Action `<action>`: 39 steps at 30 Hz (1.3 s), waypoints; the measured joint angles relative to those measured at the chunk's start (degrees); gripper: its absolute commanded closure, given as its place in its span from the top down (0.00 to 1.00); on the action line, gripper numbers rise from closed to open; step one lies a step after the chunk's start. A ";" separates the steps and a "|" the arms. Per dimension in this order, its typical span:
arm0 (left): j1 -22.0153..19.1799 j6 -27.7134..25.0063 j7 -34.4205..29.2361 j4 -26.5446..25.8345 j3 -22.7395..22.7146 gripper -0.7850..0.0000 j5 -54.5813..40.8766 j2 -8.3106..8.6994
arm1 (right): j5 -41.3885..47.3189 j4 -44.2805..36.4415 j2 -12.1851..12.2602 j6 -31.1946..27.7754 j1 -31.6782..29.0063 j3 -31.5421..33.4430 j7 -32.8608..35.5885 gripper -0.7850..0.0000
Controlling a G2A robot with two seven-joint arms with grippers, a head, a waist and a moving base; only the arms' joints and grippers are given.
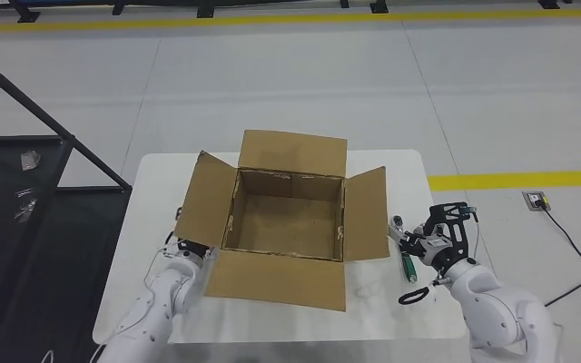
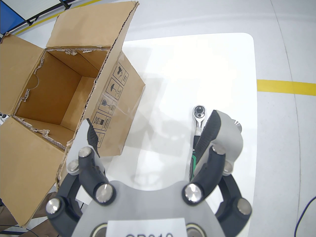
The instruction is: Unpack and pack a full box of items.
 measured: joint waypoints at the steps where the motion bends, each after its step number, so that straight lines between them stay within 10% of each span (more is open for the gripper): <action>1: -0.47 0.69 0.51 0.82 0.19 1.00 -0.22 -0.36 | 0.00 0.00 0.00 0.00 0.00 0.00 0.00 1.00; 18: 1.01 6.13 10.25 3.50 -5.39 1.00 -0.48 -0.65 | 0.00 0.00 0.00 0.00 0.00 0.00 0.00 1.00; 39: 14.97 9.66 9.15 -18.30 -17.58 1.00 0.54 1.84 | 0.00 0.00 0.00 0.00 0.00 0.00 0.00 1.00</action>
